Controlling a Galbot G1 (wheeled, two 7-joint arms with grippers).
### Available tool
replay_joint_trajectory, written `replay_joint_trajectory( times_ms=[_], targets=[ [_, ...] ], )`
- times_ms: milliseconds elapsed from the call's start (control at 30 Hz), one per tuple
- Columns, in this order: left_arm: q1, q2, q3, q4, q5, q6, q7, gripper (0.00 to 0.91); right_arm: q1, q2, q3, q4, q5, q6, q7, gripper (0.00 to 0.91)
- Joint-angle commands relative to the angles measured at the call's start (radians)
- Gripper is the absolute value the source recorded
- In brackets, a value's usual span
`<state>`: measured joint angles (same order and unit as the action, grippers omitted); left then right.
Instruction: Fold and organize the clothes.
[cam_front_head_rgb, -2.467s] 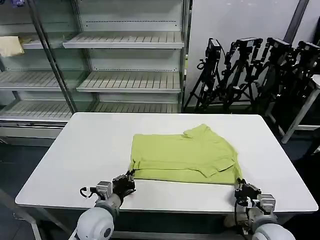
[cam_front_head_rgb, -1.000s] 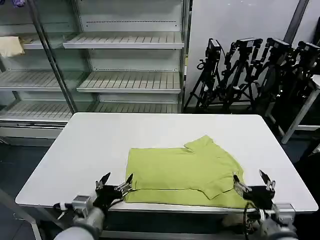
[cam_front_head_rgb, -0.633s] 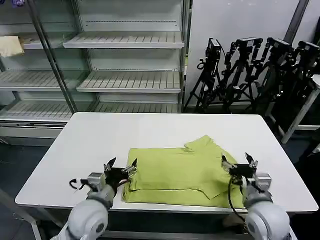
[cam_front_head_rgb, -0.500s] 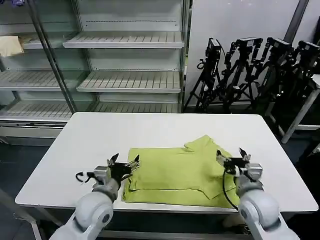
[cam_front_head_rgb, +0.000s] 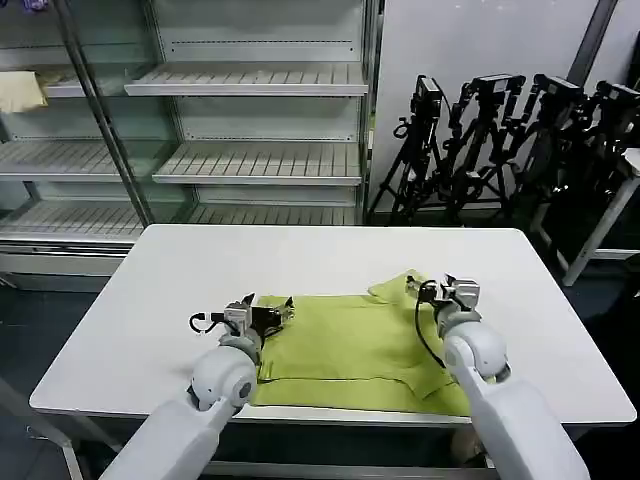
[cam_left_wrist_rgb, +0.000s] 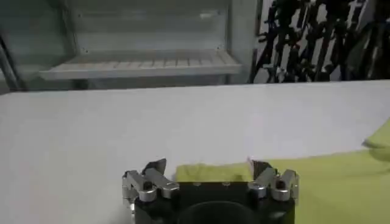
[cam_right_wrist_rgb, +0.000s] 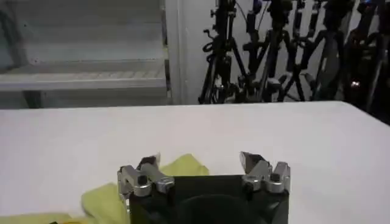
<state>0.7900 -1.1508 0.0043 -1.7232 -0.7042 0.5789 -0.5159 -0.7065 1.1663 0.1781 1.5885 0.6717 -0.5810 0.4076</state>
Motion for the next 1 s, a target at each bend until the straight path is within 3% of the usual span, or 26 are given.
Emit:
replay_joint_trajectory(
  times_ms=[33, 233, 267, 300, 333, 367, 433, 1000],
  targets=[
    [-0.064, -0.012, 0.035, 0.085, -0.014, 0.001, -0.007, 0.907, 0.114, 0.032, -0.051, -0.179, 0.027, -0.002, -0.002, 0.907],
    [-0.066, -0.016, 0.017, 0.093, -0.037, 0.001, -0.01, 0.907, 0.14, 0.056, -0.056, -0.225, 0.069, -0.002, -0.004, 0.907],
    [-0.066, -0.014, 0.015, 0.091, -0.046, 0.001, -0.011, 0.786, 0.142, 0.057, -0.057, -0.234, 0.083, -0.003, -0.001, 0.856],
    [-0.064, -0.012, 0.013, 0.087, -0.05, 0.001, -0.012, 0.272, 0.141, 0.058, -0.057, -0.238, 0.092, -0.002, -0.001, 0.564],
    [-0.061, -0.01, 0.012, 0.084, -0.052, 0.001, -0.012, 0.191, 0.141, 0.058, -0.057, -0.239, 0.093, -0.003, -0.001, 0.423],
    [-0.059, -0.008, 0.012, 0.08, -0.055, 0.001, -0.01, 0.111, 0.136, 0.057, -0.059, -0.24, 0.108, -0.003, -0.001, 0.171],
    [-0.052, -0.004, 0.009, 0.073, -0.062, 0.0, -0.008, 0.091, 0.129, 0.056, -0.061, -0.237, 0.119, -0.003, -0.001, 0.02],
    [-0.018, 0.01, -0.001, 0.026, -0.086, -0.001, 0.02, 0.071, 0.043, 0.02, -0.05, -0.089, 0.097, 0.001, -0.015, 0.0]
  ],
)
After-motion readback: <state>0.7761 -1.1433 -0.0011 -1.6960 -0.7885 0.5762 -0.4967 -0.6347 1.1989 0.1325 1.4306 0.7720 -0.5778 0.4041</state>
